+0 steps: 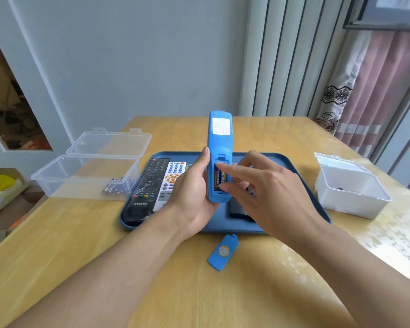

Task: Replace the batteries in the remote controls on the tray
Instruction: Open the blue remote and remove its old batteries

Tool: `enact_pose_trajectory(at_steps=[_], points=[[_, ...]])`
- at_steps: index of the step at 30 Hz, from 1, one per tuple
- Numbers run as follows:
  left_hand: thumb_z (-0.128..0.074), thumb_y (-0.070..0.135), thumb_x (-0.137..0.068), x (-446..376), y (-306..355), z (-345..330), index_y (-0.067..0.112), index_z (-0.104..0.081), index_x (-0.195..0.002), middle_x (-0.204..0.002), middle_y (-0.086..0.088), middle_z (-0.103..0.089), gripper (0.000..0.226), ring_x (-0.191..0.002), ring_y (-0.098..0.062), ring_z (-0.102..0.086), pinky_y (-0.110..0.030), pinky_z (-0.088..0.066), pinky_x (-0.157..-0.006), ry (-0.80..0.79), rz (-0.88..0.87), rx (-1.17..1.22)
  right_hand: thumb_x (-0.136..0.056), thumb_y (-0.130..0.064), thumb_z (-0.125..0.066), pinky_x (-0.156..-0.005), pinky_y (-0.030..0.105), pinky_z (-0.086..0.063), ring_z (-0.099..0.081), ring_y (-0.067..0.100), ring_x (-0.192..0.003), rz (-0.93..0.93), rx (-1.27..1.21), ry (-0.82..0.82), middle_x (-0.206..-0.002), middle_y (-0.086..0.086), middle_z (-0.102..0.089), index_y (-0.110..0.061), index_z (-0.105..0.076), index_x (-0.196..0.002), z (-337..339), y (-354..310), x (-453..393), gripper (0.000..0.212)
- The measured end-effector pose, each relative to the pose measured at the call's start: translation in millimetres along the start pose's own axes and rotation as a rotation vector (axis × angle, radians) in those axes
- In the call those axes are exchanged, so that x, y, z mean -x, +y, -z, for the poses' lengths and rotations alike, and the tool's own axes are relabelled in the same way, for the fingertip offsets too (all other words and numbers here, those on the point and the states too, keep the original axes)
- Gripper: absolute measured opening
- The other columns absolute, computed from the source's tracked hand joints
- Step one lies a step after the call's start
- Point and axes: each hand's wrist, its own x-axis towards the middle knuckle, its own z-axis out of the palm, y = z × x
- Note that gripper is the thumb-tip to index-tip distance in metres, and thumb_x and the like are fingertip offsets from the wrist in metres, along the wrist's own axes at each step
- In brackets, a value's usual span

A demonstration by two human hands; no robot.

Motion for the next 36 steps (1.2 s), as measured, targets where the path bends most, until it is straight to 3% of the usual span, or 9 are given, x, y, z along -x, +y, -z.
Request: enact_pose_trajectory(at_steps=[5, 10, 14, 19, 22, 25, 28, 32, 36], points=[[-0.035, 0.049, -0.106, -1, -2, 1, 0.013, -0.057, -0.14, -0.105, -0.01, -0.075, 0.054, -0.085, -0.018, -0.075, -0.027, -0.059, -0.069, -0.011, -0.019, 0.032, -0.091, -0.035, -0.069, -0.046, 0.039, -0.05, -0.058, 0.014, -0.082, 0.031, 0.112, -0.021, -0.091, -0.007, -0.058, -0.033, -0.07, -0.123, -3, 0, -3, 0.032], [-0.042, 0.05, -0.103, 0, -5, -1, 0.013, -0.056, -0.142, -0.115, -0.01, -0.07, 0.055, -0.096, -0.022, -0.071, -0.028, -0.058, -0.072, 0.007, -0.029, 0.004, -0.091, -0.035, -0.069, -0.068, 0.025, -0.051, -0.057, -0.005, -0.084, -0.069, -0.096, -0.081, -0.094, -0.016, -0.051, -0.028, -0.069, -0.118, -2, 1, -5, 0.028], [-0.043, 0.041, -0.106, 1, -9, -4, 0.014, -0.056, -0.141, -0.105, -0.005, -0.07, 0.046, -0.1, -0.024, -0.067, -0.031, -0.055, -0.078, -0.008, -0.071, -0.057, -0.086, -0.041, -0.073, -0.066, 0.009, -0.039, -0.055, -0.008, -0.077, -0.194, -0.203, -0.076, -0.087, -0.018, -0.055, -0.029, -0.066, -0.1, 1, 1, -9, 0.019], [-0.048, 0.035, -0.104, 5, -9, -7, 0.021, -0.06, -0.139, -0.114, 0.0, -0.073, 0.039, -0.105, -0.016, -0.069, -0.032, -0.049, -0.095, -0.042, -0.106, -0.113, -0.081, -0.032, -0.081, -0.055, 0.018, -0.041, -0.05, 0.005, -0.054, -0.396, -0.486, -0.059, -0.068, -0.004, -0.065, -0.023, -0.058, -0.083, 0, -1, -9, 0.024], [-0.049, 0.033, -0.104, 6, -8, -9, 0.022, -0.062, -0.137, -0.113, 0.0, -0.073, 0.037, -0.103, -0.016, -0.067, -0.031, -0.05, -0.095, -0.02, -0.124, -0.095, -0.078, -0.026, -0.085, -0.066, 0.036, -0.054, -0.065, 0.022, -0.068, -0.464, -0.635, -0.06, -0.079, 0.003, -0.071, -0.019, -0.06, -0.088, 0, -2, -9, 0.027], [-0.049, 0.034, -0.104, 4, -8, -9, 0.019, -0.064, -0.134, -0.105, -0.001, -0.072, 0.036, -0.093, -0.016, -0.067, -0.028, -0.054, -0.085, 0.024, -0.133, -0.039, -0.074, -0.024, -0.087, -0.066, 0.032, -0.057, -0.07, 0.017, -0.068, -0.494, -0.696, -0.109, -0.083, 0.006, -0.074, -0.018, -0.065, -0.092, 0, -3, -7, 0.028], [-0.047, 0.04, -0.104, 2, -6, -8, 0.012, -0.061, -0.136, -0.114, -0.011, -0.069, 0.045, -0.099, -0.02, -0.068, -0.03, -0.058, -0.084, 0.07, -0.119, -0.024, -0.084, -0.018, -0.079, -0.057, 0.018, -0.048, -0.064, 0.004, -0.058, -0.529, -0.814, -0.04, -0.08, 0.003, -0.076, -0.014, -0.069, -0.096, 3, -5, -8, 0.017], [-0.056, 0.046, -0.097, -2, 0, -5, 0.006, -0.066, -0.126, -0.091, -0.009, -0.07, 0.05, -0.089, -0.023, -0.07, -0.041, -0.06, -0.092, 0.142, -0.087, 0.04, -0.097, 0.0, -0.052, -0.06, 0.028, -0.043, -0.056, 0.016, -0.062, -0.679, -1.147, -0.017, -0.07, 0.012, -0.06, -0.012, -0.069, -0.1, 6, 0, -13, 0.02], [-0.053, 0.049, -0.099, 0, 3, -5, 0.01, -0.065, -0.129, -0.11, -0.012, -0.074, 0.051, -0.096, -0.023, -0.071, -0.039, -0.057, -0.098, 0.082, -0.057, -0.018, -0.099, -0.014, -0.057, -0.047, 0.024, -0.024, -0.029, 0.017, -0.053, -0.563, -0.819, -0.126, -0.054, -0.007, -0.044, -0.02, -0.071, -0.094, 8, -1, -9, 0.016]])
